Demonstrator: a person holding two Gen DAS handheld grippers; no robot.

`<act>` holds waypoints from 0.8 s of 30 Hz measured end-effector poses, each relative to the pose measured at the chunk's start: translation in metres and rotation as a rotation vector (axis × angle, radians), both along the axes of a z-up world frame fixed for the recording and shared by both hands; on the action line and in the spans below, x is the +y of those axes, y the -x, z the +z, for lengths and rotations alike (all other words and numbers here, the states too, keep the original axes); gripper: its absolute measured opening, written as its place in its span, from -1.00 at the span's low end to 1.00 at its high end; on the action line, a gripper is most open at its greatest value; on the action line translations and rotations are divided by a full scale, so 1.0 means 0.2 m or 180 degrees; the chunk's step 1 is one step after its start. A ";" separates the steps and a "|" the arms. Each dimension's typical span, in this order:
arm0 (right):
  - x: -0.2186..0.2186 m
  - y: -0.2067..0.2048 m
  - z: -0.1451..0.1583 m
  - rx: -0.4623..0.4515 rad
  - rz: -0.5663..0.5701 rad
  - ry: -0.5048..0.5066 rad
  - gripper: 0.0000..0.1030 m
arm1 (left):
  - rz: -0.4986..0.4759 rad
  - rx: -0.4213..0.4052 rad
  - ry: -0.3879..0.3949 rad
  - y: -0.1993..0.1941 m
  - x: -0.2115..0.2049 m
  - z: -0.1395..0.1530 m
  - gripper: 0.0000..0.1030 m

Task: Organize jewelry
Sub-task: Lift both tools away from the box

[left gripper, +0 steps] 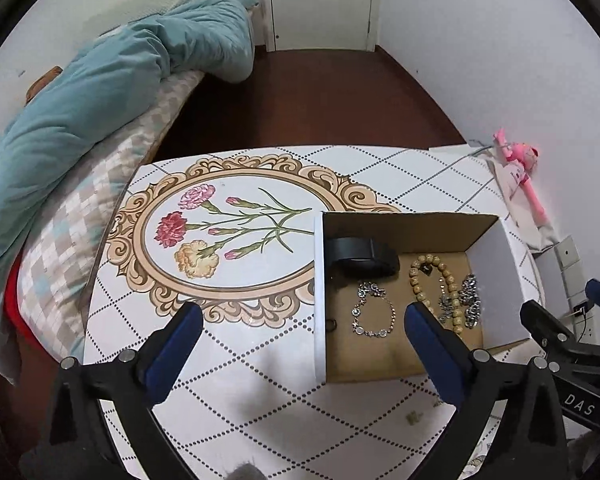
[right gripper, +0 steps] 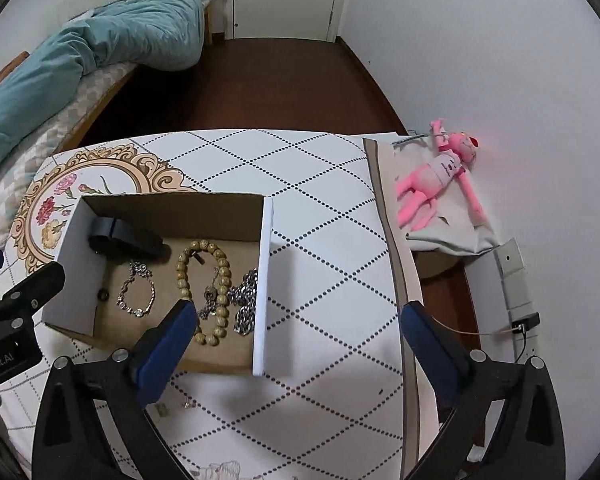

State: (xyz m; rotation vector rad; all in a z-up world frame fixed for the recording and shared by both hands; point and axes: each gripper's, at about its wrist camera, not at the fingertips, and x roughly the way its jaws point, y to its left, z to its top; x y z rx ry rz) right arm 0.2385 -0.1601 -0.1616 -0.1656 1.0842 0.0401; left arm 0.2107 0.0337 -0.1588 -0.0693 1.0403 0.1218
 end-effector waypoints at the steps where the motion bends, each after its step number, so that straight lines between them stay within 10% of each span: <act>1: -0.01 0.02 0.01 -0.0017 -0.0008 -0.0021 1.00 | 0.0006 -0.0023 0.0005 0.02 0.00 0.02 1.00; 24: -0.11 0.50 0.57 -0.0793 -0.0118 -0.0243 1.00 | -0.0004 -0.0647 0.0072 0.42 -0.09 0.48 1.00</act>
